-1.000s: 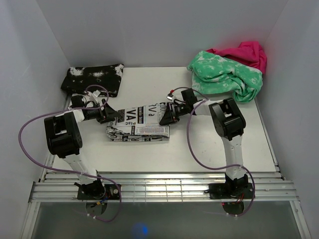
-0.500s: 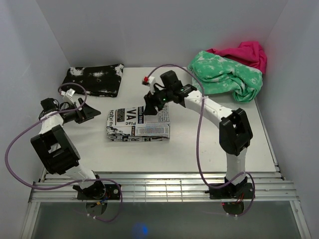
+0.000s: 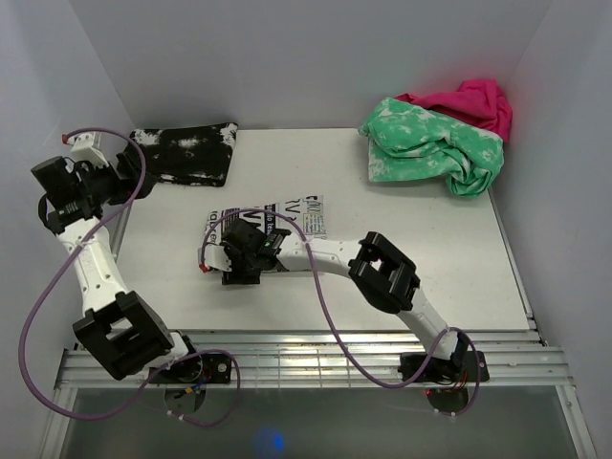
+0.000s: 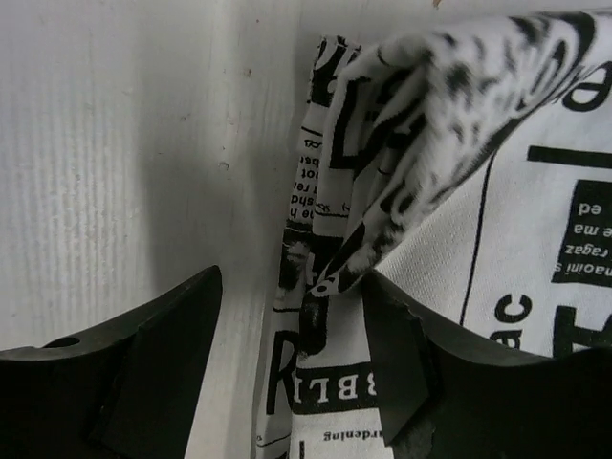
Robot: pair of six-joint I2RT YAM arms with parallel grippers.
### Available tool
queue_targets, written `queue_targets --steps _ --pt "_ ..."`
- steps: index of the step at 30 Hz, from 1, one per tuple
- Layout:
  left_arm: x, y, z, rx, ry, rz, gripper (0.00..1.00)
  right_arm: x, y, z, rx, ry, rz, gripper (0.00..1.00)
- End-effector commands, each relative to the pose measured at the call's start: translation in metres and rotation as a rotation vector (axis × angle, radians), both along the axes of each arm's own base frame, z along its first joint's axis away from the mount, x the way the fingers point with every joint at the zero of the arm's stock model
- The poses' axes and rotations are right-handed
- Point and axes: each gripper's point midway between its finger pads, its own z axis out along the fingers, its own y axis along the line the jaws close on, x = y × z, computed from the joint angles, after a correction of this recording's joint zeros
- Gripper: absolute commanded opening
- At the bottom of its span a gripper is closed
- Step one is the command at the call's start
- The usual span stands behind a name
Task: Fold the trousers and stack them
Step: Fold the trousers
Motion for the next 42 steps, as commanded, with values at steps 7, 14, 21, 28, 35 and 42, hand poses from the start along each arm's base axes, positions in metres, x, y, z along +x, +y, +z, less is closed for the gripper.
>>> queue_targets --steps 7,14,21,28,35,42 --pt "-0.034 -0.028 -0.063 -0.209 0.149 -0.09 0.96 0.03 0.022 -0.012 -0.004 -0.23 -0.033 0.58" --pt "-0.044 -0.037 -0.094 -0.237 0.2 -0.128 0.88 0.037 0.005 -0.024 -0.02 -0.201 -0.088 0.08" --pt "-0.068 -0.074 -0.134 -0.488 0.289 -0.193 0.98 0.042 0.012 0.042 0.154 -0.067 -0.122 0.08" --pt "-0.058 -0.087 -0.143 -0.63 0.297 -0.157 0.98 0.052 0.014 0.06 0.214 -0.012 -0.146 0.08" --pt "-0.056 -0.099 -0.183 -0.751 0.416 -0.083 0.98 0.059 0.014 0.069 0.245 0.015 -0.153 0.08" --pt "-0.034 -0.114 -0.187 -0.717 0.41 -0.059 0.98 0.057 0.016 0.078 0.26 0.029 -0.133 0.08"
